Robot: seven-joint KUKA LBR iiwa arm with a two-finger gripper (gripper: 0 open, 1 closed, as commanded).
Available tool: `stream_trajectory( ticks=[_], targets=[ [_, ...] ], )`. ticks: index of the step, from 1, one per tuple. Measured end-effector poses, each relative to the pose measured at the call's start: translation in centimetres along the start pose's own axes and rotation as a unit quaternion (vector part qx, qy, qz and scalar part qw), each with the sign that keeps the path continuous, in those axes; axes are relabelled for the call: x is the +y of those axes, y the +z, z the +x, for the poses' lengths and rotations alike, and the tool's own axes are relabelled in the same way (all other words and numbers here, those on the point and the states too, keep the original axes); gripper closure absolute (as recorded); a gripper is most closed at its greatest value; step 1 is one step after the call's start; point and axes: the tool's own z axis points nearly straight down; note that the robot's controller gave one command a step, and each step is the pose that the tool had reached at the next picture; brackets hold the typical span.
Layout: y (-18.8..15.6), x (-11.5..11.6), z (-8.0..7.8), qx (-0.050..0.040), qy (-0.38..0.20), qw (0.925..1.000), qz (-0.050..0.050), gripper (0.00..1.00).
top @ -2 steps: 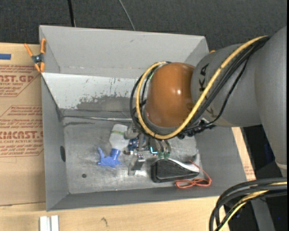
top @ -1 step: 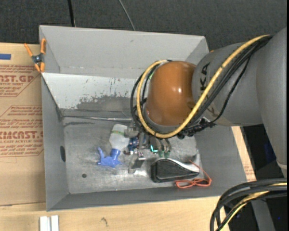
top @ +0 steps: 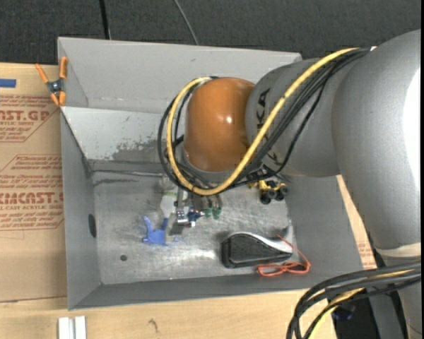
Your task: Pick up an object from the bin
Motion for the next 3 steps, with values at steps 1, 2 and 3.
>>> stream_trajectory(
  ticks=[1,2,3],
  targets=[
    [6.7,-0.9,6.1,0.0014,-0.031,0.9995,-0.002,1.00],
    [6.7,-0.9,6.1,0.0014,-0.031,0.9995,-0.002,1.00],
    [-6.8,2.0,5.0,0.0017,-0.049,0.9988,-0.001,1.00]
  ],
)
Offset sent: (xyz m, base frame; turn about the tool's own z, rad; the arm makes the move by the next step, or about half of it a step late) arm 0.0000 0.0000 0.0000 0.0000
